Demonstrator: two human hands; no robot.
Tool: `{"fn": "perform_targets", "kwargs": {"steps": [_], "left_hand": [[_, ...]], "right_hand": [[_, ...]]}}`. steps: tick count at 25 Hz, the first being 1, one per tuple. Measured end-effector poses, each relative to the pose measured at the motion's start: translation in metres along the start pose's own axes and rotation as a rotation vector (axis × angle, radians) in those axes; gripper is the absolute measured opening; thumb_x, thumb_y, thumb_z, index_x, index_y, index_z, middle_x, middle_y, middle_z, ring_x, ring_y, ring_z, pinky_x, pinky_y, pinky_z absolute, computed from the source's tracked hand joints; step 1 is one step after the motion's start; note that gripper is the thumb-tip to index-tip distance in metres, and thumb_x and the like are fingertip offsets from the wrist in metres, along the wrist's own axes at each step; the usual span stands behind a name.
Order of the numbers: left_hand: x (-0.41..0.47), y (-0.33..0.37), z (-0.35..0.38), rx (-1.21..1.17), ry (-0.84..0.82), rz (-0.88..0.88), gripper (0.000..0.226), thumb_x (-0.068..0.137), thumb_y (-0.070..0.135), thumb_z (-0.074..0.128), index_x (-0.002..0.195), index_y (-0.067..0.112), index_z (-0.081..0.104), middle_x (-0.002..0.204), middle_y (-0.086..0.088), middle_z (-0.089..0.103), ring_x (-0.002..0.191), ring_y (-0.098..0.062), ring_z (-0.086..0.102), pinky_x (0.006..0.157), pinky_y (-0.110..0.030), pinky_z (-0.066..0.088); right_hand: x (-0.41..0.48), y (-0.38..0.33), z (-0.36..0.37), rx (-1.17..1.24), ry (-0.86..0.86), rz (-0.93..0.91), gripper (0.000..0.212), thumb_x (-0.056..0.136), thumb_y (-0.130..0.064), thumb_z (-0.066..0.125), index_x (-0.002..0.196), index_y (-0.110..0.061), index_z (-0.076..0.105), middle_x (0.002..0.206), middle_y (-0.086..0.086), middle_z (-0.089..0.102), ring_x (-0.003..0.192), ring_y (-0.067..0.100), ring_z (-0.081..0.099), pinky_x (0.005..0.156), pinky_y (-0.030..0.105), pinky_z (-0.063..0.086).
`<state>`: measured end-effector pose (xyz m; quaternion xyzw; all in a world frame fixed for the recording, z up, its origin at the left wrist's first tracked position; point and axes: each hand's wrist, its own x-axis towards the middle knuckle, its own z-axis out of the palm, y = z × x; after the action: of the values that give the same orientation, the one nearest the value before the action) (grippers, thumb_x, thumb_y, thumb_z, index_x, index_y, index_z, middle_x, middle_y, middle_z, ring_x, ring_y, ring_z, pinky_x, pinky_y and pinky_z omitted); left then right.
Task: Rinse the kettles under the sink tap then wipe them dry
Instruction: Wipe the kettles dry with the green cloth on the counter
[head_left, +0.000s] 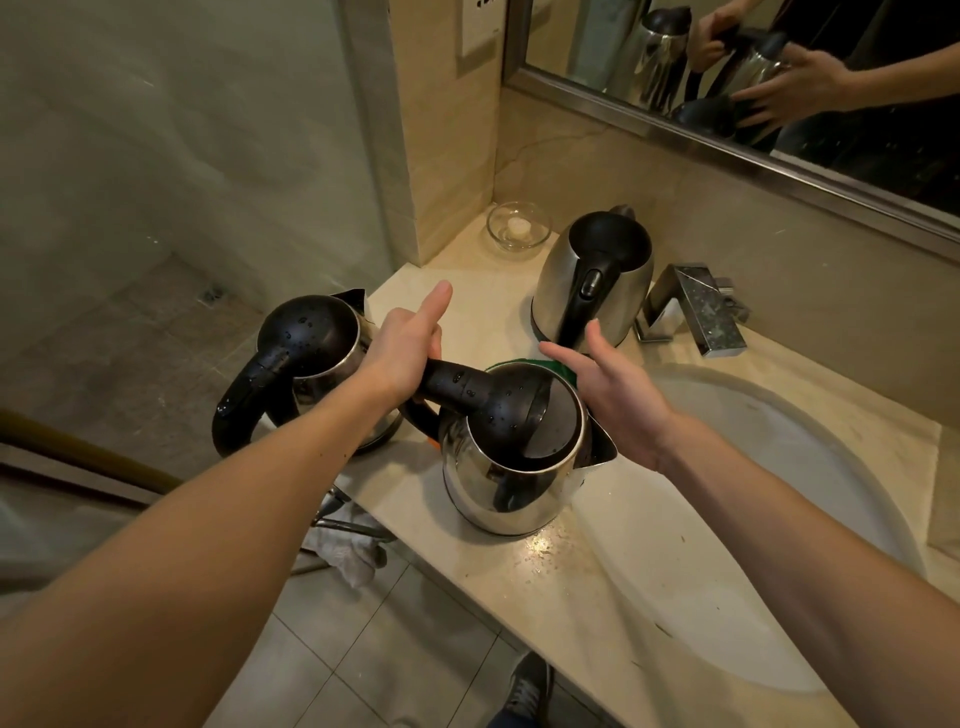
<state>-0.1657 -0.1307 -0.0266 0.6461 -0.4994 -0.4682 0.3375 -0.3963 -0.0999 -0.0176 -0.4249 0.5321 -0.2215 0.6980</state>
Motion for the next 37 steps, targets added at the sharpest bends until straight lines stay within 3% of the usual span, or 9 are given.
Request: {"fn": "perform_targets", "kwargs": {"steps": [3,8,16,26,30,32,34,35,37], "left_hand": [[0.000,0.001,0.000,0.030,-0.015,0.007,0.073,0.102,0.061,0.038,0.048,0.012,0.041,0.044,0.001,0.037,0.051,-0.018,0.042,0.070,-0.035,0.039],[-0.002,0.005,0.002,0.059,0.005,-0.003,0.072,0.103,0.060,0.037,0.049,0.011,0.041,0.036,0.008,0.035,0.048,-0.015,0.041,0.065,-0.033,0.037],[-0.003,0.005,0.002,0.047,0.056,0.012,0.074,0.105,0.056,0.033,0.048,0.011,0.042,0.040,0.005,0.038,0.052,-0.018,0.044,0.066,-0.034,0.037],[-0.002,0.003,0.003,0.044,0.078,0.003,0.072,0.104,0.058,0.034,0.051,0.010,0.044,0.045,0.002,0.042,0.056,-0.020,0.048,0.069,-0.035,0.039],[-0.003,0.007,0.003,0.088,0.061,-0.029,0.073,0.102,0.065,0.027,0.056,0.011,0.042,0.050,0.000,0.041,0.056,-0.019,0.045,0.068,-0.035,0.038],[-0.004,0.006,0.005,0.110,0.039,-0.078,0.077,0.101,0.069,0.023,0.064,0.008,0.051,0.057,-0.002,0.041,0.058,-0.020,0.044,0.071,-0.036,0.038],[-0.005,0.002,0.007,0.115,0.036,-0.123,0.092,0.098,0.073,0.022,0.100,-0.008,0.067,0.068,-0.008,0.051,0.066,-0.023,0.051,0.075,-0.038,0.038],[-0.006,0.000,0.007,0.121,0.046,-0.137,0.098,0.097,0.075,0.021,0.117,-0.012,0.063,0.079,-0.016,0.061,0.077,-0.029,0.058,0.078,-0.040,0.041],[-0.007,-0.004,0.008,0.129,0.067,-0.155,0.102,0.094,0.079,0.019,0.126,-0.009,0.060,0.111,-0.026,0.068,0.102,-0.040,0.064,0.090,-0.044,0.046]], "right_hand": [[0.012,0.000,0.004,-0.005,0.032,0.067,0.066,0.100,-0.064,0.015,0.153,-0.029,0.032,0.161,0.005,0.030,0.150,0.027,0.022,0.118,0.040,0.017],[0.028,0.000,0.005,-0.067,-0.028,0.155,0.075,0.097,-0.069,0.019,0.150,-0.021,0.040,0.152,0.009,0.045,0.139,0.029,0.043,0.109,0.040,0.031],[0.014,-0.017,0.001,-0.109,-0.087,-0.027,0.074,0.082,-0.081,0.026,0.137,-0.041,0.054,0.164,0.003,0.023,0.151,0.023,0.019,0.123,0.046,0.010],[0.019,-0.015,0.012,-0.239,-0.034,0.088,0.068,0.100,-0.063,0.016,0.148,-0.025,0.045,0.155,0.005,0.041,0.145,0.028,0.033,0.103,0.034,0.029],[0.000,-0.022,0.012,-0.318,-0.050,-0.032,0.066,0.095,-0.064,0.020,0.147,-0.032,0.045,0.157,-0.001,0.036,0.146,0.022,0.030,0.114,0.035,0.021],[-0.006,-0.023,0.014,-0.407,-0.069,-0.101,0.069,0.086,-0.068,0.024,0.144,-0.038,0.045,0.152,-0.006,0.042,0.140,0.015,0.038,0.117,0.033,0.024],[-0.013,-0.023,0.021,-0.513,-0.072,-0.138,0.062,0.082,-0.072,0.029,0.137,-0.050,0.046,0.142,-0.022,0.044,0.138,0.010,0.036,0.117,0.032,0.023],[-0.018,-0.022,0.022,-0.556,-0.064,-0.156,0.060,0.079,-0.079,0.033,0.134,-0.057,0.046,0.136,-0.030,0.043,0.141,0.011,0.032,0.116,0.030,0.021],[-0.028,-0.021,0.027,-0.768,-0.052,-0.272,0.062,0.082,-0.085,0.029,0.139,-0.061,0.035,0.141,-0.030,0.037,0.143,0.009,0.026,0.115,0.030,0.019]]}}
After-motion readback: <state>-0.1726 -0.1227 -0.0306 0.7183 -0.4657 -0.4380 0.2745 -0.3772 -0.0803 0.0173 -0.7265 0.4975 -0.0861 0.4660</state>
